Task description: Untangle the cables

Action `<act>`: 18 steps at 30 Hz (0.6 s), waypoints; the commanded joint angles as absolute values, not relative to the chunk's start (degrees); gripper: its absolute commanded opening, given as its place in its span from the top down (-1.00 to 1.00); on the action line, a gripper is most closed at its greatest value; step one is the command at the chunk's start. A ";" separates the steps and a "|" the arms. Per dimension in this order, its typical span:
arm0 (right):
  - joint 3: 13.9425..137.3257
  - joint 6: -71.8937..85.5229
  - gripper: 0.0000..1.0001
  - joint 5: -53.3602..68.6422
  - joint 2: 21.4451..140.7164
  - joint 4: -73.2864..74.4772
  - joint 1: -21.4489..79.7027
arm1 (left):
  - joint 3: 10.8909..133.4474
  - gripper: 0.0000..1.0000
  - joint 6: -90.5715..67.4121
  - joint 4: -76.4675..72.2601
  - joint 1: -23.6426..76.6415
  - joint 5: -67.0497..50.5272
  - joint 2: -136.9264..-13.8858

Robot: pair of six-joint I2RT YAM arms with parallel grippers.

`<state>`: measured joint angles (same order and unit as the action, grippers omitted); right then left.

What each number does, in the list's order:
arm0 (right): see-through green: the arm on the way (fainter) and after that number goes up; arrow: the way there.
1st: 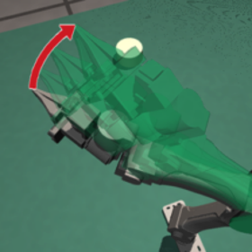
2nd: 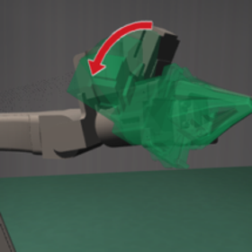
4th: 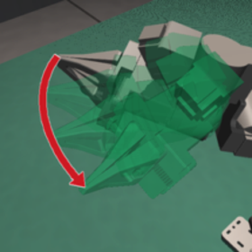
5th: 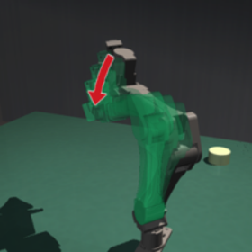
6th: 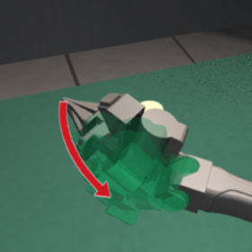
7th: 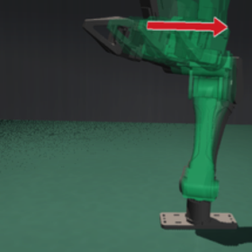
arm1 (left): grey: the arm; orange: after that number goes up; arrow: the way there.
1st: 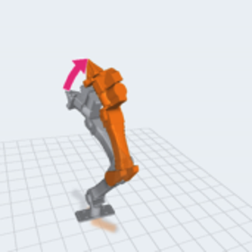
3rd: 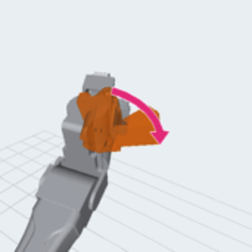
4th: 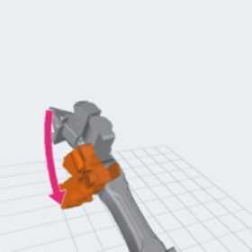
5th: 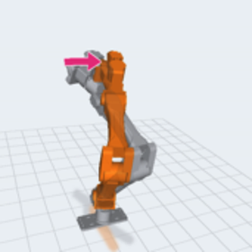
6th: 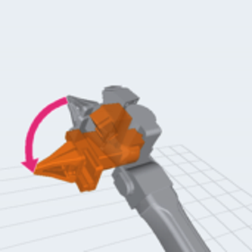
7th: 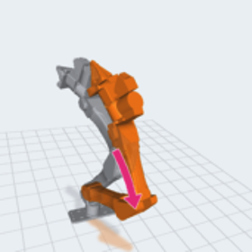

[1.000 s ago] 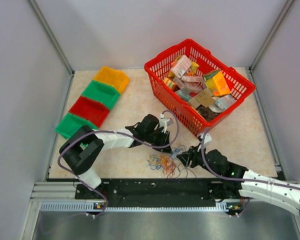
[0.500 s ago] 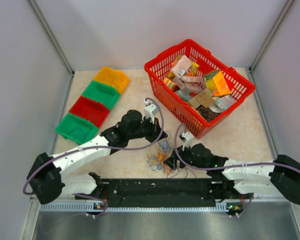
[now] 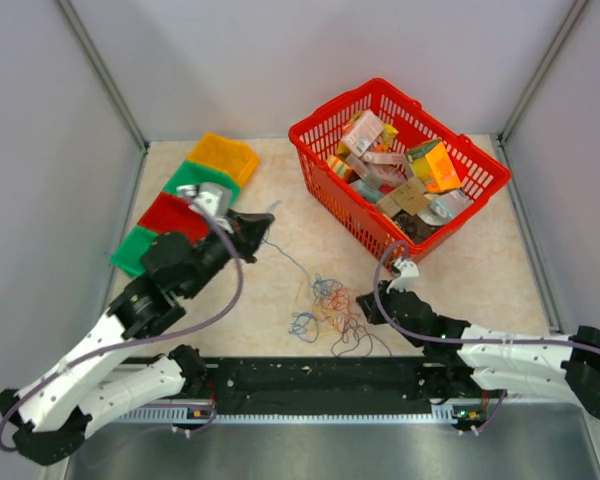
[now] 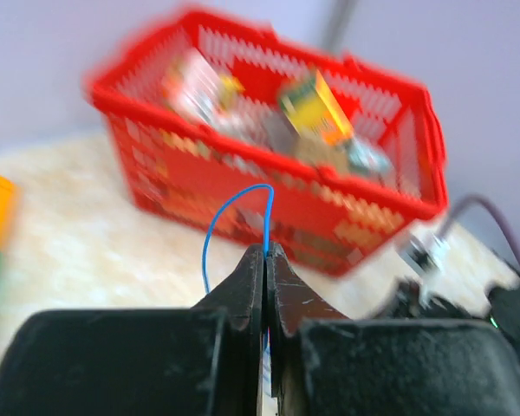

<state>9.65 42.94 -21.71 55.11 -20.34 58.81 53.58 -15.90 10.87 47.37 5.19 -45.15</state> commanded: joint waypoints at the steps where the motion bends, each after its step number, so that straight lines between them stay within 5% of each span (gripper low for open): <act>1: 6.77 45.35 0.97 -31.11 48.97 -14.51 58.71 | 58.09 1.00 -4.94 10.29 47.29 23.45 -37.80; 8: 5.80 37.02 0.83 -24.54 45.79 -18.71 58.71 | 60.21 1.00 -4.74 12.48 47.29 31.98 -38.14; 14: 7.90 28.66 -0.13 -7.85 50.09 -29.25 60.46 | 62.48 1.00 -8.61 16.70 47.37 24.46 -43.85; 18: 15.53 25.23 -0.44 -5.89 56.93 -29.71 66.17 | 64.68 1.00 -10.10 16.26 47.29 19.60 -45.26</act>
<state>7.29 31.11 -12.64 52.10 -23.27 61.73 60.64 -8.05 16.73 47.35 24.71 -45.04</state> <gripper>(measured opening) 0.670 0.012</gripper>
